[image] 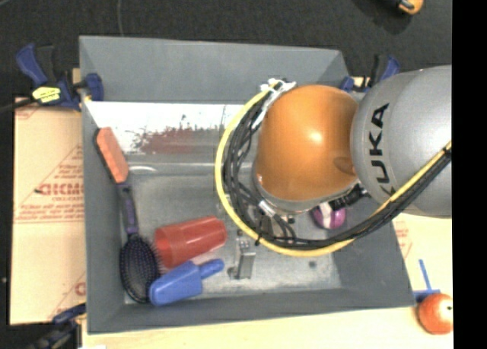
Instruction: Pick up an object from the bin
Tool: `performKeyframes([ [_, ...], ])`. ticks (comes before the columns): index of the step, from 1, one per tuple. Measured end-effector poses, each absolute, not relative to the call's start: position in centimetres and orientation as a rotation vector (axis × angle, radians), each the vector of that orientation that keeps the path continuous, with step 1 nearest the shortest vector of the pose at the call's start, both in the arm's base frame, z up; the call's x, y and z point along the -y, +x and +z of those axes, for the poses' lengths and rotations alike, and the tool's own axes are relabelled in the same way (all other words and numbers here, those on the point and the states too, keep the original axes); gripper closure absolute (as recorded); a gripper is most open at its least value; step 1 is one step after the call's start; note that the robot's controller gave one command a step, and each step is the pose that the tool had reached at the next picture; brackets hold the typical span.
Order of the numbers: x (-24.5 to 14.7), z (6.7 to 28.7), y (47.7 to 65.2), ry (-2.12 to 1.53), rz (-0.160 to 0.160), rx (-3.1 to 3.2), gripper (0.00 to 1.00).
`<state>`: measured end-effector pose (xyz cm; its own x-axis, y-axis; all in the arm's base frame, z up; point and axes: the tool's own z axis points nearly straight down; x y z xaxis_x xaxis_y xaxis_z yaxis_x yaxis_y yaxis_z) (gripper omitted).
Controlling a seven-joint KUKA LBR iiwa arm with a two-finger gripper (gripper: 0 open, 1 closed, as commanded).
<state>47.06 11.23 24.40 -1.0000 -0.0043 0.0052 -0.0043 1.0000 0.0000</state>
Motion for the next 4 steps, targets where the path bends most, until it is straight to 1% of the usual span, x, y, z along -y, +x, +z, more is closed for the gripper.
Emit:
performKeyframes([
  [1, -11.2, 24.7, 47.2, -0.001, -0.002, 3.144, 0.00],
  [2, -14.7, 9.6, 53.8, 0.284, -0.002, 3.137, 0.00],
  [3, -15.0, 16.3, 56.1, 0.470, -0.003, 3.125, 0.00],
  [4, -15.7, 10.4, 54.8, 0.337, -0.002, 3.132, 0.00],
])
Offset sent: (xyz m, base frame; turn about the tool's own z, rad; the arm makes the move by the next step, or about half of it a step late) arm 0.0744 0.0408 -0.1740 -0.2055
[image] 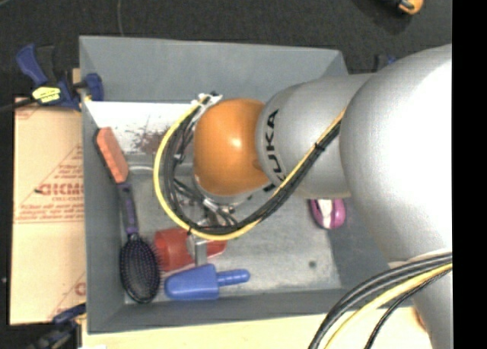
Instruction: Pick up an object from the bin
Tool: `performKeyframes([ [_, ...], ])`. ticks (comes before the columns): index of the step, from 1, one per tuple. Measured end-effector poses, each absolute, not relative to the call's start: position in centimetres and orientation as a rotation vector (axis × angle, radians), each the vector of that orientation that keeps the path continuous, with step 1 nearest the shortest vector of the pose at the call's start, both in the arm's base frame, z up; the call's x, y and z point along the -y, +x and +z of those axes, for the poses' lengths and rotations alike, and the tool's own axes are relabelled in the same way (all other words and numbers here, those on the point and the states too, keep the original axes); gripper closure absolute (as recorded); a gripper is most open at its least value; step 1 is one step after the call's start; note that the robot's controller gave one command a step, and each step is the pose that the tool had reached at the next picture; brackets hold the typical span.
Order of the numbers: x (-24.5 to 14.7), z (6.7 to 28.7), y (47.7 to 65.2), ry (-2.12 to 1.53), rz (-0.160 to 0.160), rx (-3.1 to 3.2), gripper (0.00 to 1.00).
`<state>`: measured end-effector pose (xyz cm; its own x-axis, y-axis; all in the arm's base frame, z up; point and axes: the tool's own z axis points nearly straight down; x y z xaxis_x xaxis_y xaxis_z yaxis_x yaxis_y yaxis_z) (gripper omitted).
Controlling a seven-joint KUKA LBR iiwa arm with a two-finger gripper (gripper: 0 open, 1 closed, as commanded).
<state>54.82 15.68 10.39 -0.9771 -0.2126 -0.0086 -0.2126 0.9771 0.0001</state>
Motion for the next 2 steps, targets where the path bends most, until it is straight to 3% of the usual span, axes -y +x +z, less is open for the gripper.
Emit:
performKeyframes([
  [1, -13.04, 7.12, 55.06, -0.603, 0.003, -3.057, 0.00],
  [2, -12.55, 7.03, 54.62, -0.282, 0.004, -3.117, 1.00],
])
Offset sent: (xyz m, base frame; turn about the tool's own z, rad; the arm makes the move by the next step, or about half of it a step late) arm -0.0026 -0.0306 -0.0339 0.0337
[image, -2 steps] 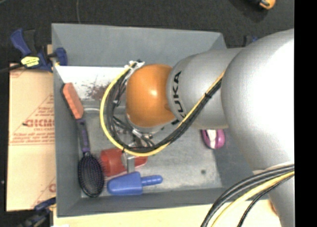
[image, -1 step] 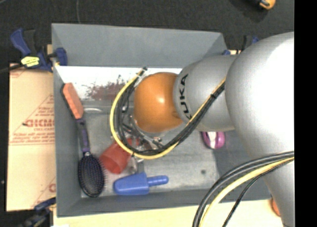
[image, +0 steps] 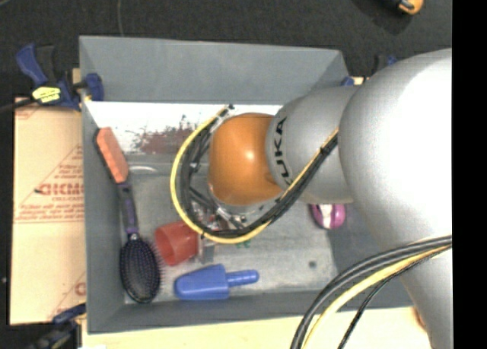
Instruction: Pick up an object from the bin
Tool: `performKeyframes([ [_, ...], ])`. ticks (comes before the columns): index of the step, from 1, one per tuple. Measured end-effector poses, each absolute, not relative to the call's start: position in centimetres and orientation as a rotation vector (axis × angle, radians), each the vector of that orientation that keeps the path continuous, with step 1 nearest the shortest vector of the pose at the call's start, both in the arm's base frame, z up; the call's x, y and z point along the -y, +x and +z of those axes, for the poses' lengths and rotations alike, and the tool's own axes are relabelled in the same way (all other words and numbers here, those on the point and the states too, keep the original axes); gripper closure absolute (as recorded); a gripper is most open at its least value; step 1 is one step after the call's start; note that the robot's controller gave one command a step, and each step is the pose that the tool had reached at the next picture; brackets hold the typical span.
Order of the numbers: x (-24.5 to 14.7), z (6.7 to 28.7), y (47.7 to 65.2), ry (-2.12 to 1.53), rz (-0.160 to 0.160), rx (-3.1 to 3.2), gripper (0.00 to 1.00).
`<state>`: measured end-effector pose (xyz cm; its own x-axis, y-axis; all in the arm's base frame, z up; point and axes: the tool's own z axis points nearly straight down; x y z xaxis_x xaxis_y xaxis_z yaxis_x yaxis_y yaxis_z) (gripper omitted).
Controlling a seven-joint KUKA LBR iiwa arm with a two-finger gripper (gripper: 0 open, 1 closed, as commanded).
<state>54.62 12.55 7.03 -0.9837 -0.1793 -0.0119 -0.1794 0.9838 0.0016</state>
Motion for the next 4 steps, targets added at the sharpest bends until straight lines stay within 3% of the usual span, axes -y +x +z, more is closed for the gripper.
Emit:
performKeyframes([
  [2, -12.5, 7.1, 54.6, -0.281, 0.005, -3.116, 1.00],
  [4, -12.5, 9.8, 54.6, -0.278, 0.005, -3.116, 1.00],
])
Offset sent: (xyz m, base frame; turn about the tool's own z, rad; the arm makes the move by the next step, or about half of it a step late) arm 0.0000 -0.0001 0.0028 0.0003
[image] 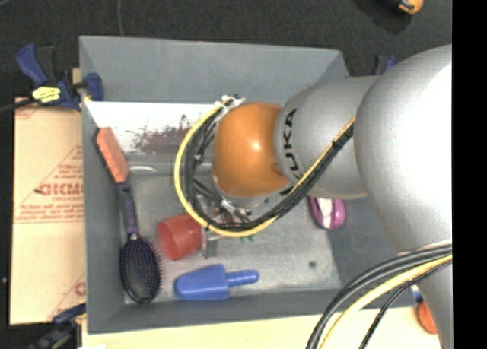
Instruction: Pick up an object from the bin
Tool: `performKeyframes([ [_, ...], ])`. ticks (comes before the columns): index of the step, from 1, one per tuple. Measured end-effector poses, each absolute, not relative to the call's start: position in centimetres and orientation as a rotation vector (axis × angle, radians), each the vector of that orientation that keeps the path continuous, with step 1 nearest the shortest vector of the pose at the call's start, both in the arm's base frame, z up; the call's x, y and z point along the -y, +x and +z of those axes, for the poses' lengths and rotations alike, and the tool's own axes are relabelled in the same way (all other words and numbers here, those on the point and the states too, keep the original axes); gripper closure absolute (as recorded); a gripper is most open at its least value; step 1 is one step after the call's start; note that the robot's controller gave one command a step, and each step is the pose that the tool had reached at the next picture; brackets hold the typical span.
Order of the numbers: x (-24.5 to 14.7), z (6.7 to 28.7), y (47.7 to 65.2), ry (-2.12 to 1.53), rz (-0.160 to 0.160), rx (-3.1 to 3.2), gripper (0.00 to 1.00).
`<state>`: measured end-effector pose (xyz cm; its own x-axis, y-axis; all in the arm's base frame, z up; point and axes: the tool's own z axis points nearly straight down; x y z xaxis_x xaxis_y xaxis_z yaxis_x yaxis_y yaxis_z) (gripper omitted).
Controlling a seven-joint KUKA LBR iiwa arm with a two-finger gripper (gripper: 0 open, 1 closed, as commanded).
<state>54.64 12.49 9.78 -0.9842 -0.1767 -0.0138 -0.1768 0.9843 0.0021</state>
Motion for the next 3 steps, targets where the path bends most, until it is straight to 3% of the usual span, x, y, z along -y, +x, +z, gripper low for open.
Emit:
performKeyframes([
  [3, -12.5, 12.4, 54.9, -0.270, 0.008, -3.107, 1.00],
])
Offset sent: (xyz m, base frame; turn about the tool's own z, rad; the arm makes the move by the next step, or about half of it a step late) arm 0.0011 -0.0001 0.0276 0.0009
